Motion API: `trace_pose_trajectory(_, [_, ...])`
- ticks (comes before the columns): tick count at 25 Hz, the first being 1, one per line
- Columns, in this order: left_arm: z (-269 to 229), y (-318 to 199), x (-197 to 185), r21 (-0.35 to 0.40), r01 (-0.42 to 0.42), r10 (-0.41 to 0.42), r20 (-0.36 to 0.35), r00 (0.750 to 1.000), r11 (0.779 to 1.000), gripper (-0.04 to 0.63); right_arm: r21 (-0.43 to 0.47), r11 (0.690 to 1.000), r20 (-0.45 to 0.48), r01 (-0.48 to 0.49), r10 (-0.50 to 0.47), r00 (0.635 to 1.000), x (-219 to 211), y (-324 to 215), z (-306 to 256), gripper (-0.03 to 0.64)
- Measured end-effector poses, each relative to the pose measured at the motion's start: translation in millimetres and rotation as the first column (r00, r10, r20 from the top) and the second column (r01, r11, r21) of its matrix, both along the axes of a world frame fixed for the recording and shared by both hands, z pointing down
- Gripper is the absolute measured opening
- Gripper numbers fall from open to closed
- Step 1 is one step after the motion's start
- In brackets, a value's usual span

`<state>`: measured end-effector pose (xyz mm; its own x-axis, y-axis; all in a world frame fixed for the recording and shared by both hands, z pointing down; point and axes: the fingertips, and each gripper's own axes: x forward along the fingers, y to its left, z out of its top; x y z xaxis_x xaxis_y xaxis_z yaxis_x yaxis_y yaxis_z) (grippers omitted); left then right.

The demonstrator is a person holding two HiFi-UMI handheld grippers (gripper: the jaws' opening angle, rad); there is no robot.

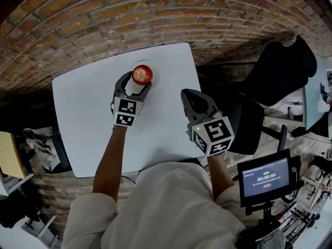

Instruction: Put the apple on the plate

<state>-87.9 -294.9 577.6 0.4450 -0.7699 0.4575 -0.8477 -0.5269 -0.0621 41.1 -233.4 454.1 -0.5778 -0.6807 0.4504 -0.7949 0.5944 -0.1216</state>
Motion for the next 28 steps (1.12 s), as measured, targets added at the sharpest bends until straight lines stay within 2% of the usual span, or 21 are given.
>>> trace_pose_trajectory(14, [35.0,-0.8,-8.0,-0.084,0.022,-0.019,0.038,0.999,0.996,0.339,-0.019,1.000,0.004,0.002,-0.002,1.000,-4.3,9.5,-5.0,0.003])
trace_pose_trajectory(18, [41.8,-1.0,-10.1,-0.079,0.024,-0.020,0.049,0.999,0.997,0.339,-0.019,1.000,0.001,-0.001,0.001,1.000,-4.3,11.0,-8.1,0.003])
trace_pose_trajectory(28, [51.0,4.0,-5.1,-0.089,0.012,0.000,0.134,0.991,0.996,0.339,-0.037,0.999,0.005,0.008,-0.007,1.000,-8.4,16.7,-5.6,0.003])
